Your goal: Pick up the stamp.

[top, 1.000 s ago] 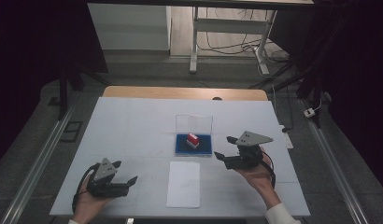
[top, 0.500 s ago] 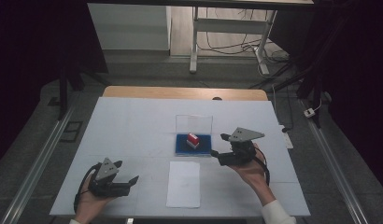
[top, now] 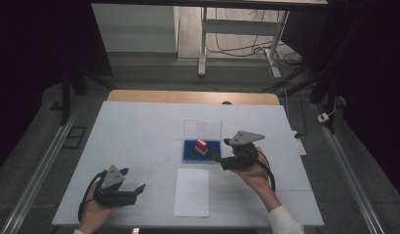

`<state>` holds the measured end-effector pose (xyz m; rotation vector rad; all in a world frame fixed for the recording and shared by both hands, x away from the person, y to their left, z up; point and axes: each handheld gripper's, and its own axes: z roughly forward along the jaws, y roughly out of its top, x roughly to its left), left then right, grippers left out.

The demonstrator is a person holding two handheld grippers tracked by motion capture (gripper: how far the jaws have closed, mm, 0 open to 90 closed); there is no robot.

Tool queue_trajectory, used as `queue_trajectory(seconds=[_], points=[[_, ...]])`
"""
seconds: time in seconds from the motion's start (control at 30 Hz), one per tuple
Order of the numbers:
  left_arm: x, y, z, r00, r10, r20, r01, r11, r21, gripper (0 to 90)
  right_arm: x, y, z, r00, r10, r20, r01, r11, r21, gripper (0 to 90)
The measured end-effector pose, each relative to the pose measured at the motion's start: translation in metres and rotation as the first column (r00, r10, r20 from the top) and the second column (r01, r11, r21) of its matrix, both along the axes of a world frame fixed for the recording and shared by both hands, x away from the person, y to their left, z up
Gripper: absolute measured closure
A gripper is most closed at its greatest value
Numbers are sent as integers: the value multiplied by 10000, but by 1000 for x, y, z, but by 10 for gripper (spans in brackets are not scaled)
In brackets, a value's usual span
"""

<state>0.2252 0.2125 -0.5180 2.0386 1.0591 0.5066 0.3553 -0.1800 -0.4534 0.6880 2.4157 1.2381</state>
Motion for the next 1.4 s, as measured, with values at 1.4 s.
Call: queue_trajectory(seconds=[1.4], points=[[4, 1, -5, 9997, 222, -82, -220, 9995, 204, 176, 51, 55, -40, 9986, -170, -496, 158, 9996, -253, 463]])
